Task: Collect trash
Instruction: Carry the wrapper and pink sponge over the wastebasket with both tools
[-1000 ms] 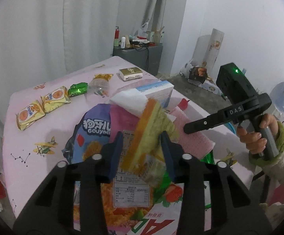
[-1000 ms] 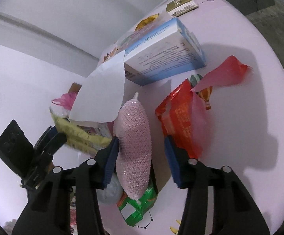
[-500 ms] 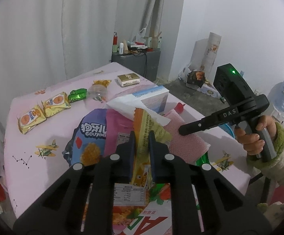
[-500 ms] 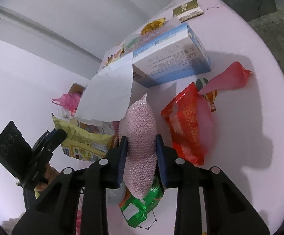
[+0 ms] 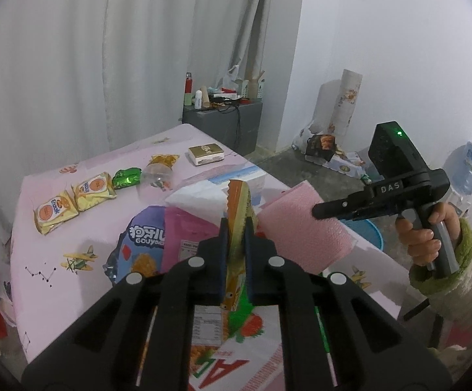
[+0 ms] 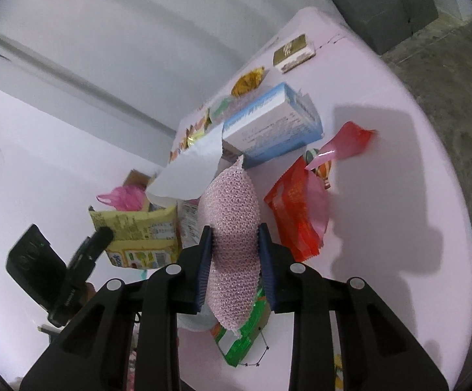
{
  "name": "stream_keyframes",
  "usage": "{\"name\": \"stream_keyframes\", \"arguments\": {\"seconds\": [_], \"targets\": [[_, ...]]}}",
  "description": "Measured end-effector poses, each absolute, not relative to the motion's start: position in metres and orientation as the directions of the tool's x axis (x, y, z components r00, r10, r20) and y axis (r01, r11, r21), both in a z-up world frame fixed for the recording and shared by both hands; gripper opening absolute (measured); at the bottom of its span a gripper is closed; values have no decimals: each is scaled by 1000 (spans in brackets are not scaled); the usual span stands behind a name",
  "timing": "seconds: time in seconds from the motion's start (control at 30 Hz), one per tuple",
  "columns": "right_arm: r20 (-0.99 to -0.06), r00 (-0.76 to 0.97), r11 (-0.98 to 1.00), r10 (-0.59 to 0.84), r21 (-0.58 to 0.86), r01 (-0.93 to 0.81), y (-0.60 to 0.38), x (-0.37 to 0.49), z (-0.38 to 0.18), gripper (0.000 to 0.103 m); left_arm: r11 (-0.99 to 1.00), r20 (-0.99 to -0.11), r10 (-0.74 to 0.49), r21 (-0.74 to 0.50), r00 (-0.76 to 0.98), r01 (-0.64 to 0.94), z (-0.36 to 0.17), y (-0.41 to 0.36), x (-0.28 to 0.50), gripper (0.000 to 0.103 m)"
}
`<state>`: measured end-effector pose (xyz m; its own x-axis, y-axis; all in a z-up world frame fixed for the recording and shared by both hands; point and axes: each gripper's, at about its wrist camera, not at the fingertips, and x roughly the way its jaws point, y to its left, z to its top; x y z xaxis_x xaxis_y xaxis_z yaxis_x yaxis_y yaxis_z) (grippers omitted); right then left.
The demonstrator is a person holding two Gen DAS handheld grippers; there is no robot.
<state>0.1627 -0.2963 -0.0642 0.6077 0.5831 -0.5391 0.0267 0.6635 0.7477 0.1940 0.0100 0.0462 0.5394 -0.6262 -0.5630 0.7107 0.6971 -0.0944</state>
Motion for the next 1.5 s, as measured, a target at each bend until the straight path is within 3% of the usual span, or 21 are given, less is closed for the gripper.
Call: {"name": "stream_keyframes", "arguments": {"seconds": [0.5, 0.97, 1.27, 1.5], "targets": [[-393, 748, 538, 535, 841, 58, -357, 82, -65, 28, 710, -505, -634, -80, 586, 700, 88, 18, 149, 6], [-312, 838, 485, 448, 872, 65, -410, 33, -71, 28, 602, -457, -719, -32, 524, 798, 113, -72, 123, 6], [-341, 892, 456, 297, 871, 181, -468, -6, -90, 28, 485, -491, -768, -27, 411, 874, 91, -181, 121, 6], [-490, 870, 438, 55, 795, 420, -538, -48, -120, 28, 426, -615, -738, -108, 276, 898, 46, -295, 134, 6]]}}
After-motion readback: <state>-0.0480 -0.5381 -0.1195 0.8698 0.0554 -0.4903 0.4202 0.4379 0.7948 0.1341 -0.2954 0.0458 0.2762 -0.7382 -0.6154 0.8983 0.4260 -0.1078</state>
